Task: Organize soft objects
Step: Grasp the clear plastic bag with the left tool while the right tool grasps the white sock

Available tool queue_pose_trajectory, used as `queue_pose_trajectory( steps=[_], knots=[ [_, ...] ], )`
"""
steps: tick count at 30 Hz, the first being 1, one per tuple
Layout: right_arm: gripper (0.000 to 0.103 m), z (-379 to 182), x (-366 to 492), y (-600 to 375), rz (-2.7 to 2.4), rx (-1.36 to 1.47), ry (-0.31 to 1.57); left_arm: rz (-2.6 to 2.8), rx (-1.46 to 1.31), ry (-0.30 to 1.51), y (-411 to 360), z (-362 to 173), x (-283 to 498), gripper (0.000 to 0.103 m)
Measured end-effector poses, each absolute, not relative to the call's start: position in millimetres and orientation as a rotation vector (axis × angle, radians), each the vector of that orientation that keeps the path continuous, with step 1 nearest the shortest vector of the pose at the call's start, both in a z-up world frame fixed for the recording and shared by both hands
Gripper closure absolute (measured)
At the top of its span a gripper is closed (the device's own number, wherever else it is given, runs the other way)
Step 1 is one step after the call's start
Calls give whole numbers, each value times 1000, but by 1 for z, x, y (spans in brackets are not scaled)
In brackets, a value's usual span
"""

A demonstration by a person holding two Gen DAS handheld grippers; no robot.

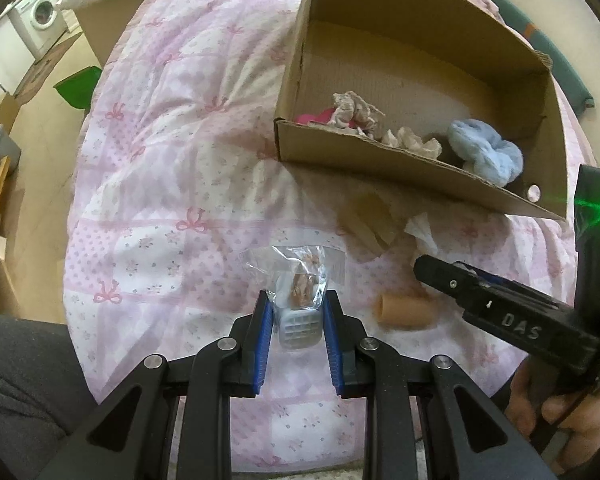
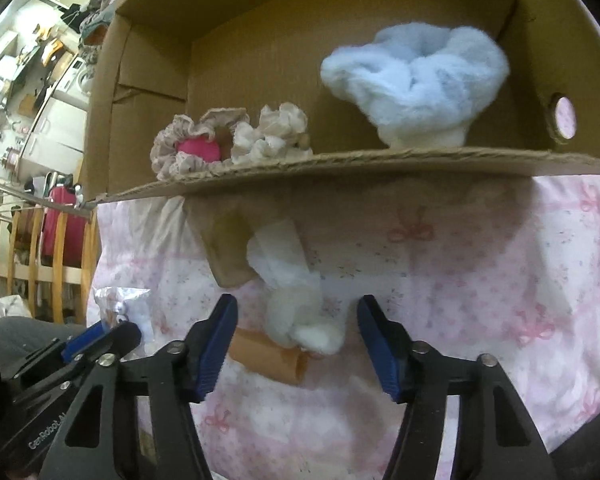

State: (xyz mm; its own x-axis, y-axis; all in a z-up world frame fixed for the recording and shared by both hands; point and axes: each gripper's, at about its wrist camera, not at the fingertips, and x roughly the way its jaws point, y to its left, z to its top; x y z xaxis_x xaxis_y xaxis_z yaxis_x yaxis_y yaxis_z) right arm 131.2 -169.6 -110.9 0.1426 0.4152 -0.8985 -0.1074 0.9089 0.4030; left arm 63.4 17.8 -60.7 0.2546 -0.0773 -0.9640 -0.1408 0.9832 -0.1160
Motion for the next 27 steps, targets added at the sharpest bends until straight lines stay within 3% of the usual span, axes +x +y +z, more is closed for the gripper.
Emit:
queue_pose_trajectory(
  steps=[5,27],
  knots=[
    [78,-116,131,-169,383,239,1393,58,-178,1297,16,-60,69,81],
    [81,-82,113,-186,366,235,1293,139,-152,1253,33,-59,69,81]
  ],
)
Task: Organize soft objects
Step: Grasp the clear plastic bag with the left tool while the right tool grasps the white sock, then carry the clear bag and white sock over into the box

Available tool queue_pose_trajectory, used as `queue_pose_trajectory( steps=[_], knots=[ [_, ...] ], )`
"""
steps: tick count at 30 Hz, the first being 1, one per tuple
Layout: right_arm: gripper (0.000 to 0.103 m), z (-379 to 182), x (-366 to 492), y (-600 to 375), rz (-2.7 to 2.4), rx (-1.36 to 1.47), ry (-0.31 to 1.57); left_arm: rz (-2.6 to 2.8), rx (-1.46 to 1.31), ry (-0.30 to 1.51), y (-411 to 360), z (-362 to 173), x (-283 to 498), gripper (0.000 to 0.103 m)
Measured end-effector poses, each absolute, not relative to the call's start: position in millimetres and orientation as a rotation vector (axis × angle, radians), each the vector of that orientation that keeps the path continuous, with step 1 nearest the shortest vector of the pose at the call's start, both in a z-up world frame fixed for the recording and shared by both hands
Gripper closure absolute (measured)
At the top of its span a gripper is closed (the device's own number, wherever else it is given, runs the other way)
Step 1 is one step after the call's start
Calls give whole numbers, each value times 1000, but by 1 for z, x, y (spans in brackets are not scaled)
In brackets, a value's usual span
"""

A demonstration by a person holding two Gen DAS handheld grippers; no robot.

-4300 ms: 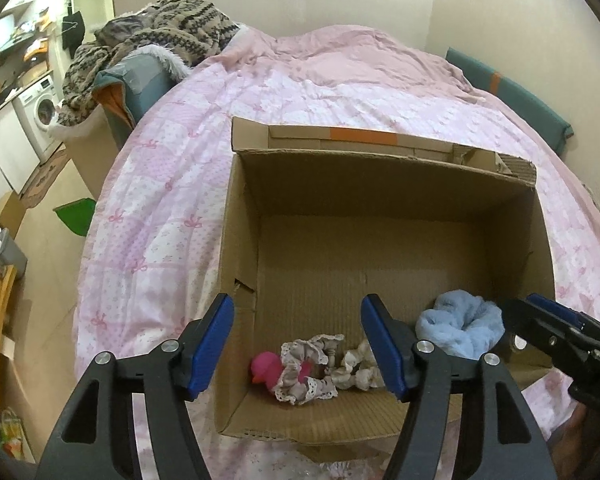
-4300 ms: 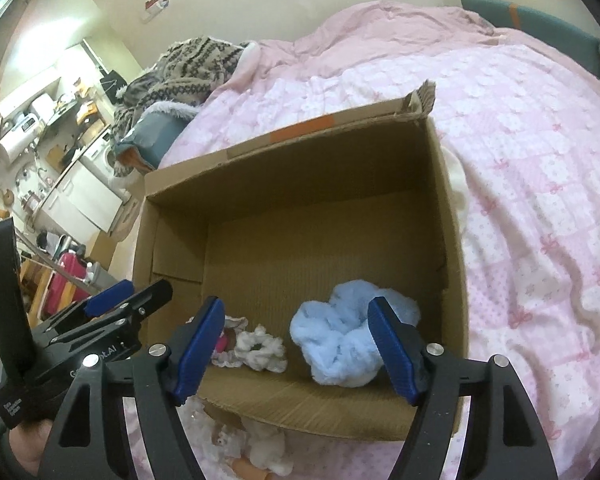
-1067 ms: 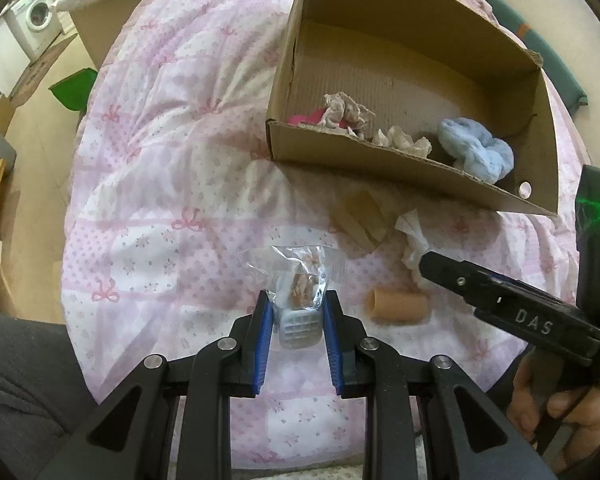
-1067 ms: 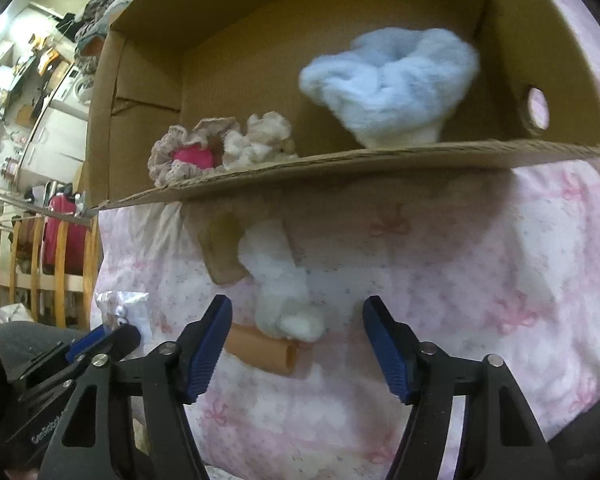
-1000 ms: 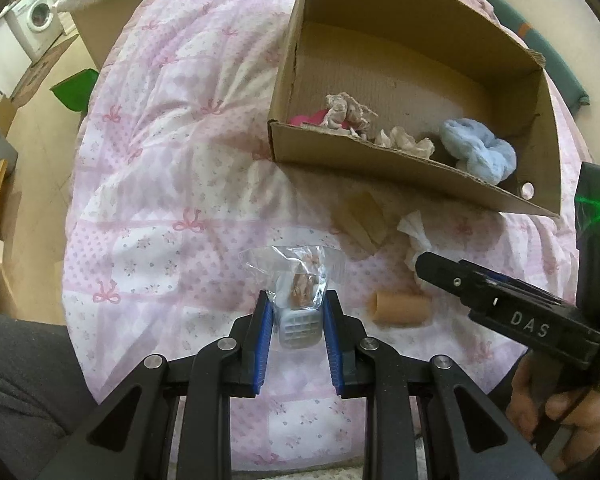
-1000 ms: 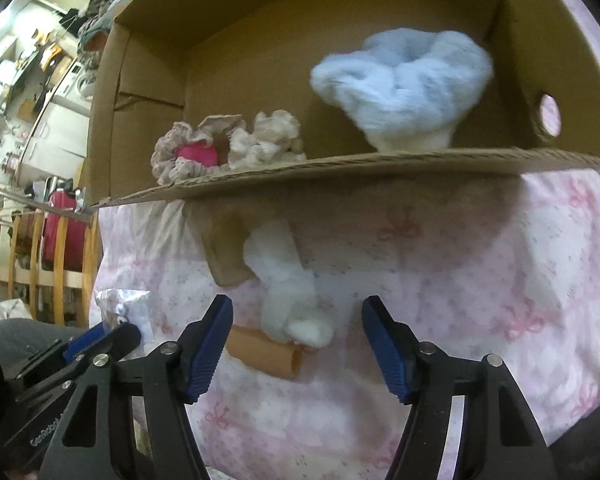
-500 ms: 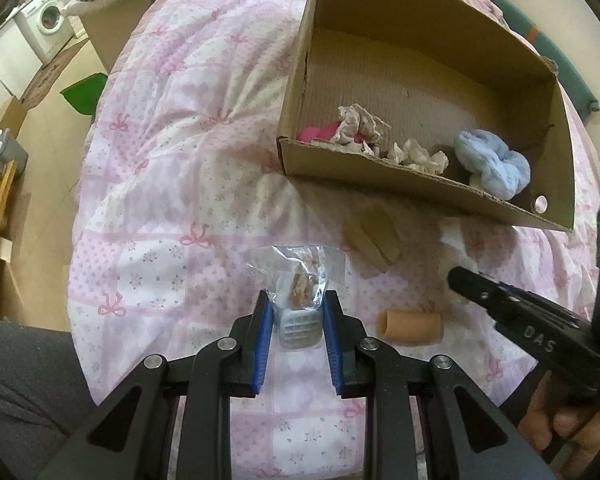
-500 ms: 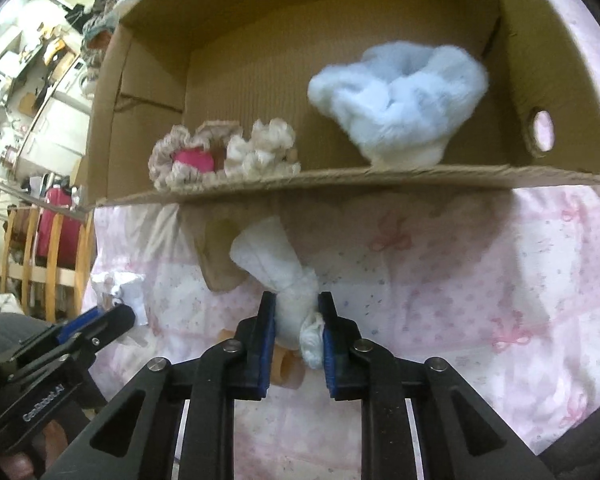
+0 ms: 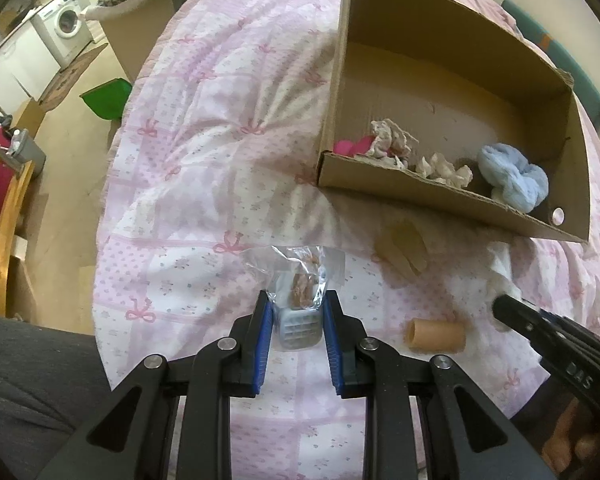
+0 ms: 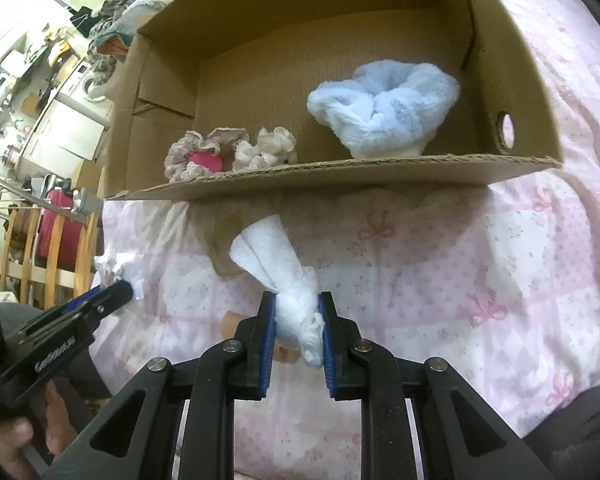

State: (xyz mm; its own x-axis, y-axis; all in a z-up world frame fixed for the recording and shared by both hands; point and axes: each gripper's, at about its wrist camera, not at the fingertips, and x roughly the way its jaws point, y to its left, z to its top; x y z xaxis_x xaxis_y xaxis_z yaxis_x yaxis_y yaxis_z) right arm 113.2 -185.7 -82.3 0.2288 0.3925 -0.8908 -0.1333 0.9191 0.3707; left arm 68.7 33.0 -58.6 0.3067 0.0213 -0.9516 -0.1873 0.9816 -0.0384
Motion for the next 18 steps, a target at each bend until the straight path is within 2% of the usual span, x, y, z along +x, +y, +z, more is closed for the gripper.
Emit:
queue_pose_trajectory(
  steps=[8,18],
  knots=[
    [81,-60,99,-203,370,273,1243,144,-123,1216,30,-49,64,81],
    [81,-8,87,-222,405,241,1118,118,-82,1065,21,-1,57,81]
  ],
)
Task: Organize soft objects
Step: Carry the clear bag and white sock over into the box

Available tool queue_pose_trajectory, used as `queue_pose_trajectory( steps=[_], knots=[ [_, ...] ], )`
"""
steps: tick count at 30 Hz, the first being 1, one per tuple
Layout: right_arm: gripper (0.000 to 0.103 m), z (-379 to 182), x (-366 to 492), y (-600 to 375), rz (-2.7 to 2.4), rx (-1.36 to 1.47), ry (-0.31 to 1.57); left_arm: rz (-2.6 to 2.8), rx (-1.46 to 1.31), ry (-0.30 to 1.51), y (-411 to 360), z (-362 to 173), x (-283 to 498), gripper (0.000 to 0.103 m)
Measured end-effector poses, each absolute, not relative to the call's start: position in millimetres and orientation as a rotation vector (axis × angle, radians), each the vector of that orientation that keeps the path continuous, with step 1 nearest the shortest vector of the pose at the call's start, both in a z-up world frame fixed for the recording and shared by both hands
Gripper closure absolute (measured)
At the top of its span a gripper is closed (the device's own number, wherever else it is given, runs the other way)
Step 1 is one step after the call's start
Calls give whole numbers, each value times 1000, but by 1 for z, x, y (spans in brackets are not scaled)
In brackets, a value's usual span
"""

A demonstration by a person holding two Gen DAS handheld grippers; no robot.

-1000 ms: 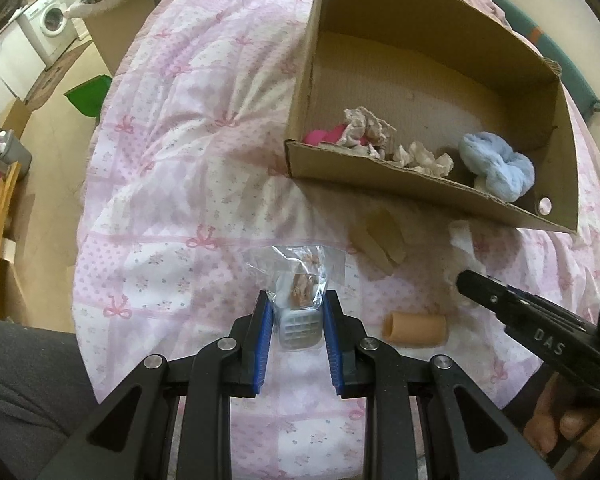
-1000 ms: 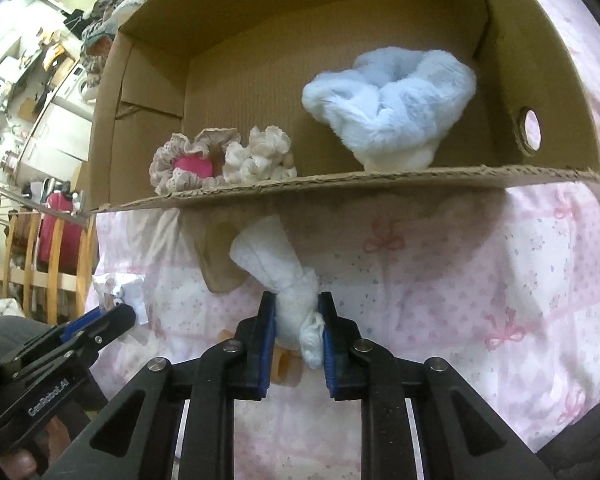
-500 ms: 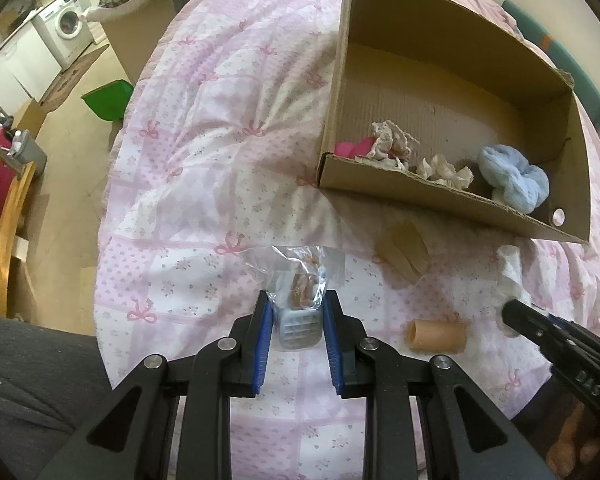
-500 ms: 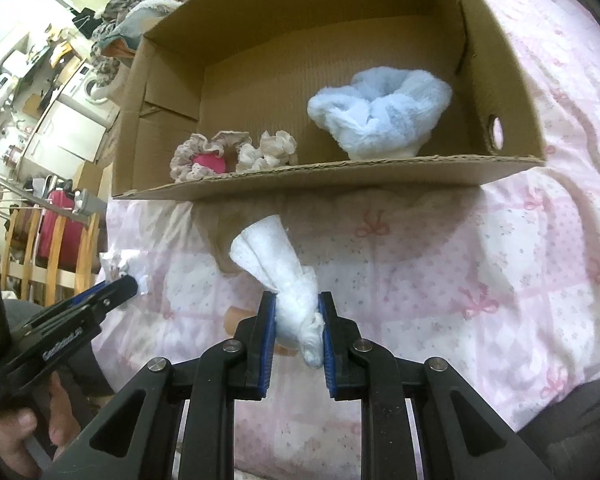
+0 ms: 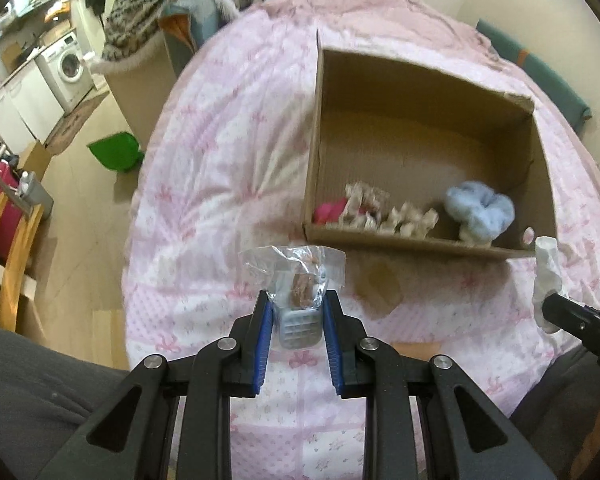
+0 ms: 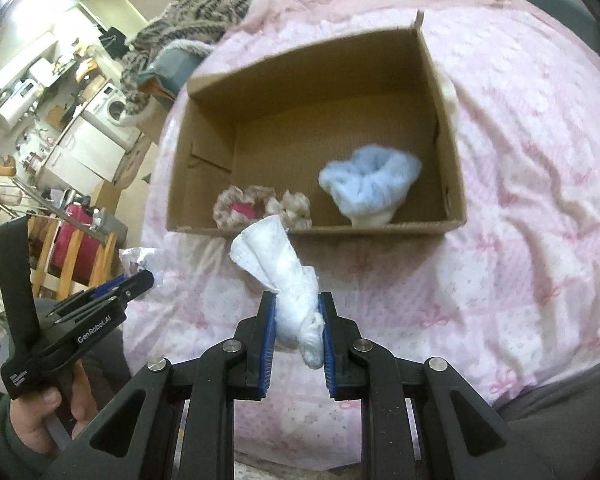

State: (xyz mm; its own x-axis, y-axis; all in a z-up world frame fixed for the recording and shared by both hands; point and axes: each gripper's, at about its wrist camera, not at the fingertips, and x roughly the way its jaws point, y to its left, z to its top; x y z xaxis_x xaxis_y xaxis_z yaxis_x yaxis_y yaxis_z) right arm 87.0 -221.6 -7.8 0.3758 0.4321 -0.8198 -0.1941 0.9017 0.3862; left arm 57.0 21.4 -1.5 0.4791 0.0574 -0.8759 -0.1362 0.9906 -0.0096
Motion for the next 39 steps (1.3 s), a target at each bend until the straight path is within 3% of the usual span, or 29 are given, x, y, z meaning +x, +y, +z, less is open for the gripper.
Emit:
queue_pose_trajectory(
  steps=[20,39],
  knots=[
    [81,52,137,-241,395,257,900,66,-55,901,5,65,131,81],
    [81,1,193,-227,368,225,963,-11,-61,951,-15,11,194,81]
  ],
)
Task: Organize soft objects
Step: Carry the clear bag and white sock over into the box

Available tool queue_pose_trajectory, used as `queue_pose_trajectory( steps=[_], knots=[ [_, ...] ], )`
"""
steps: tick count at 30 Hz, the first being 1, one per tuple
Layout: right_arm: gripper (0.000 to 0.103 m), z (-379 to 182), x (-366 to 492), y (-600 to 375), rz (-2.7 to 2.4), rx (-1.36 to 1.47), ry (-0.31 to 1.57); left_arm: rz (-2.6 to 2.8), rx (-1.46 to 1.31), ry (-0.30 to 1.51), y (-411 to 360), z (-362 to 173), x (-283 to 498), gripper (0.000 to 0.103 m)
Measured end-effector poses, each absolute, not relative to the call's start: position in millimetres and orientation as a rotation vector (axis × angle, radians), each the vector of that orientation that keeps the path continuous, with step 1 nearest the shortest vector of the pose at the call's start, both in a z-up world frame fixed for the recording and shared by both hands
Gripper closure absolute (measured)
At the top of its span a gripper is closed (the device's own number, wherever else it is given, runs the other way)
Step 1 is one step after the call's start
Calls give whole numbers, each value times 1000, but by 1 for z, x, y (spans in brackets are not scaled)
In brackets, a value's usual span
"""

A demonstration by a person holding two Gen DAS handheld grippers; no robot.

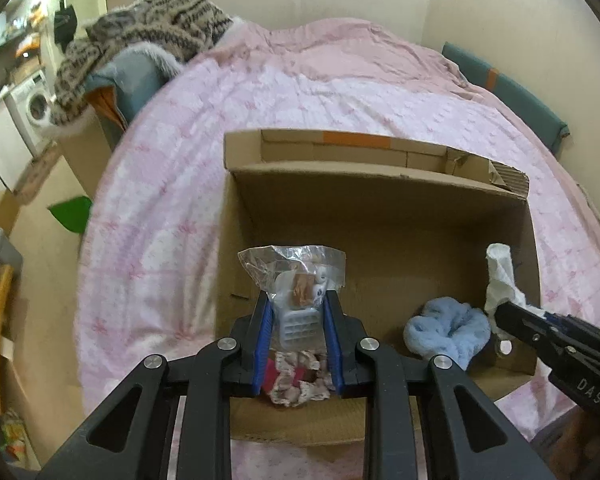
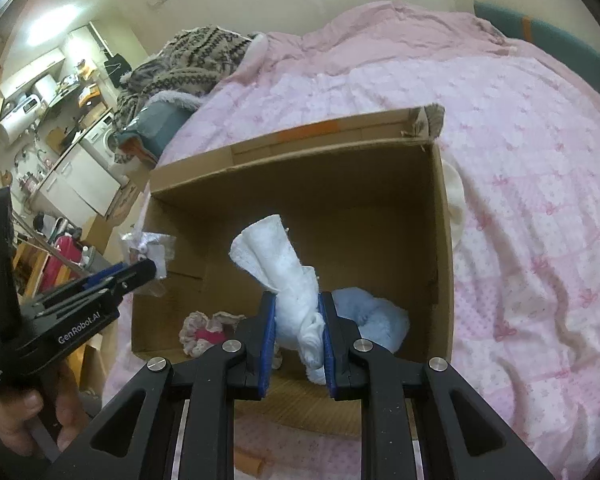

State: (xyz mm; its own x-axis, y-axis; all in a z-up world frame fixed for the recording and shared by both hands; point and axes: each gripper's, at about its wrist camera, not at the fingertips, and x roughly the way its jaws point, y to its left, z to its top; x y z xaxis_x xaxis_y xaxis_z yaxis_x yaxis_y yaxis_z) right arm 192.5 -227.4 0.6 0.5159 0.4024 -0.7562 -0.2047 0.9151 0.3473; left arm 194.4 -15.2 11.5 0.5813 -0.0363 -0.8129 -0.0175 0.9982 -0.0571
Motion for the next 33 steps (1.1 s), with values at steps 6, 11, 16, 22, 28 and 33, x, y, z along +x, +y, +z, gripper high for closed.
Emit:
queue_pose_trajectory(
  steps=[6,11,16,22,28,33],
  knots=[
    [81,-20,198,-233,364,273,1019,-37,-37,968,-21,-5,199,81],
    [81,-29,203,-230,361,271,1047,-35,-19,975,-23,-12,196,81],
    [81,-33,203,-222,369,237,1068,-43,-38,1005,-22,-20,197,81],
    [81,-36,203,-219,361,220,1084,-50,-35,1008,-24,-23,196,81],
    [81,-37,203,-220,339,210,1085,-47,-46,1026,-23,-27,197,81],
    [81,-37,202,-222,335,212,1084,-47,-49,1027,-24,-27,198,81]
  ],
)
